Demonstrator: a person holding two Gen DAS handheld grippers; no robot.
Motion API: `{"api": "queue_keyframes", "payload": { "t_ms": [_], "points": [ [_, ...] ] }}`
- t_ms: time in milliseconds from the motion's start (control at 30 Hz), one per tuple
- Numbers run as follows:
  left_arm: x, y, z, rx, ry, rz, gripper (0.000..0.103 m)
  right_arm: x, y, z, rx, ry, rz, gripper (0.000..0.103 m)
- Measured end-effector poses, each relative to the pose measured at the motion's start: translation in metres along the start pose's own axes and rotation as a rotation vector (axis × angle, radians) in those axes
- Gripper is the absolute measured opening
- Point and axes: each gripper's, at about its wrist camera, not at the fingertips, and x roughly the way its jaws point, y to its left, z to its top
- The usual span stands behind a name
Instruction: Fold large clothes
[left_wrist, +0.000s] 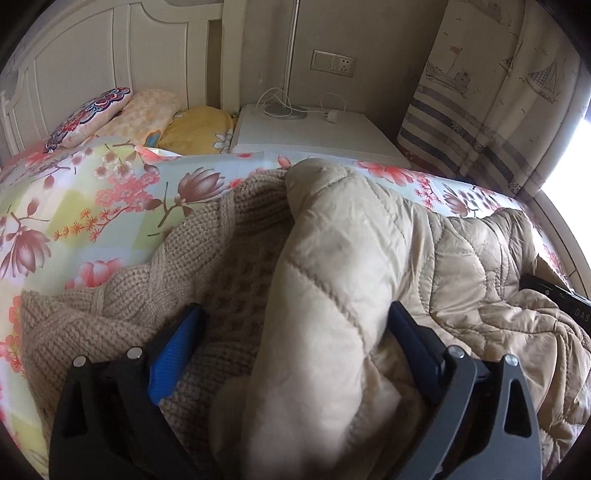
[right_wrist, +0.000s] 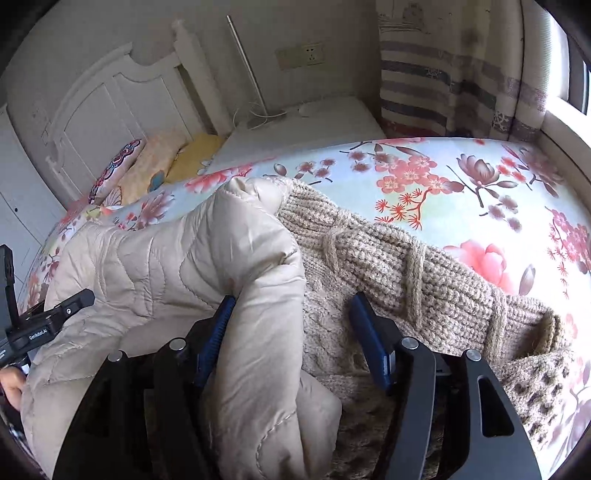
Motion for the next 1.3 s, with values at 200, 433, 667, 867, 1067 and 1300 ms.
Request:
{"api": "queue_keyframes", "payload": {
  "t_ms": [200,433,667,867,1067,1300],
  "points": [
    [-0.092,-0.011,-0.014,-0.035,-0.242,0.095,0.099,-0.07,0.031,-0.016,-0.063,-0.121,-0.051,0.06],
    [-0.108,-0.078,-0.082,0.264,-0.182,0.166,0.101,-0.088,0.089,-0.075,-0.337,-0.035,-0.044,0.064],
    [-0.164,-0.04,-0.129,0.155,-0.219,0.185,0.101,-0.151,0.063,-0.115,-0.275,-0.118,-0.039,0.066],
    [-0.246,0.017,-0.216,0.077,-0.22,0.153,0.101,-0.247,0.03,-0.191,-0.341,-0.206,-0.082,0.078],
    [-0.289,0.054,-0.322,0.003,-0.153,0.14,0.101,-0.28,-0.021,-0.29,-0.23,-0.145,-0.126,0.079],
    [-0.296,0.073,-0.371,0.013,-0.133,0.173,0.101,-0.272,-0.044,-0.36,-0.107,-0.076,-0.015,0.084]
  ]
}}
